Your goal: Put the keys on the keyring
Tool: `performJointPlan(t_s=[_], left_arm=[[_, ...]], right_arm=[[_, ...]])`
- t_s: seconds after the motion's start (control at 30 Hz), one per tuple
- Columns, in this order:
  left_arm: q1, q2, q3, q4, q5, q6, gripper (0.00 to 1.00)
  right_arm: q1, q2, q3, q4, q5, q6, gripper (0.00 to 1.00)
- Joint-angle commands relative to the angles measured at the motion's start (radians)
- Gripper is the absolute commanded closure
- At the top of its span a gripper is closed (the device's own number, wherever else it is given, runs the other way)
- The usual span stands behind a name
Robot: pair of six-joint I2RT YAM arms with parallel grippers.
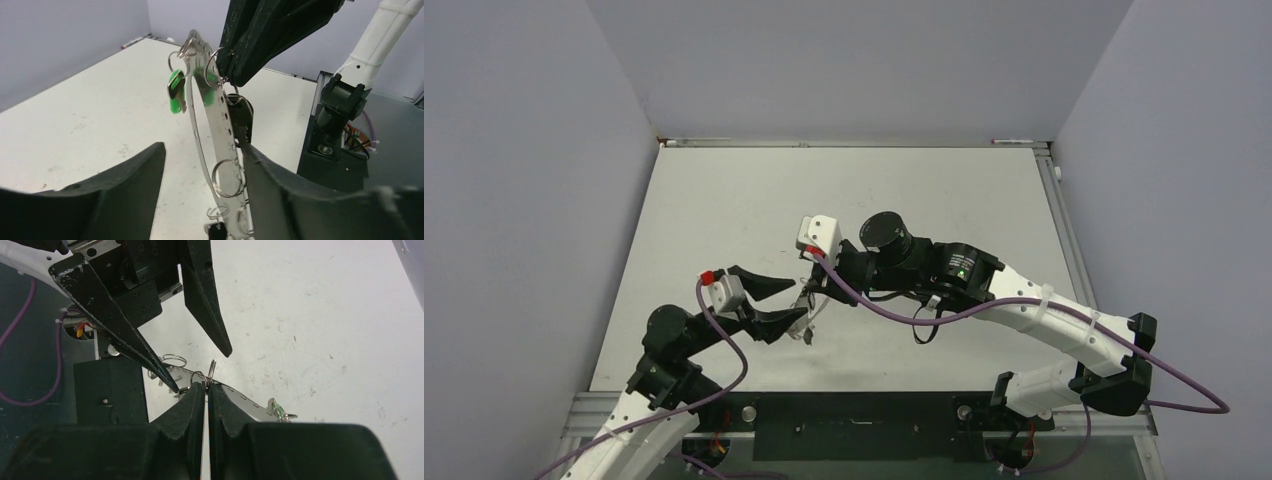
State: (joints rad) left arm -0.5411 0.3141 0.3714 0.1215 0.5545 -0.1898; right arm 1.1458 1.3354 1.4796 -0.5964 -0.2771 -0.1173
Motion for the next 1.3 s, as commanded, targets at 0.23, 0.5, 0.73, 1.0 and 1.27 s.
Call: performJointPlan(t_s=[0.23,0.5,0.73,1.0,1.27], left_arm=[[-0.007,0.064,0.076,0.001,0.023,0.067,1.00],[-0.019,0.053,0.084,-0.031,-0.026,0.110,1.00],[-0.067,0.049,0.103,-0.104,-0.109,0.183,1.00],[-0.107,0.042,0.116,-0.159,-0.177,0.246,1.00],[-0.120,0.045,0.123,-0.177,-0.209,0.261,1.00]], right_arm=[[-0.006,-0.018,0.050,0.026,0.038,0.093,0.95],[-0.016,0.021,0.065,-0.026,0.138,0.226,0.95],[-0.037,0.066,0.095,-0.096,0.191,0.294,0.95],[-0.038,0.097,0.098,-0.130,0.193,0.305,0.95],[-0.038,0.151,0.142,-0.194,0.167,0.284,0.95]])
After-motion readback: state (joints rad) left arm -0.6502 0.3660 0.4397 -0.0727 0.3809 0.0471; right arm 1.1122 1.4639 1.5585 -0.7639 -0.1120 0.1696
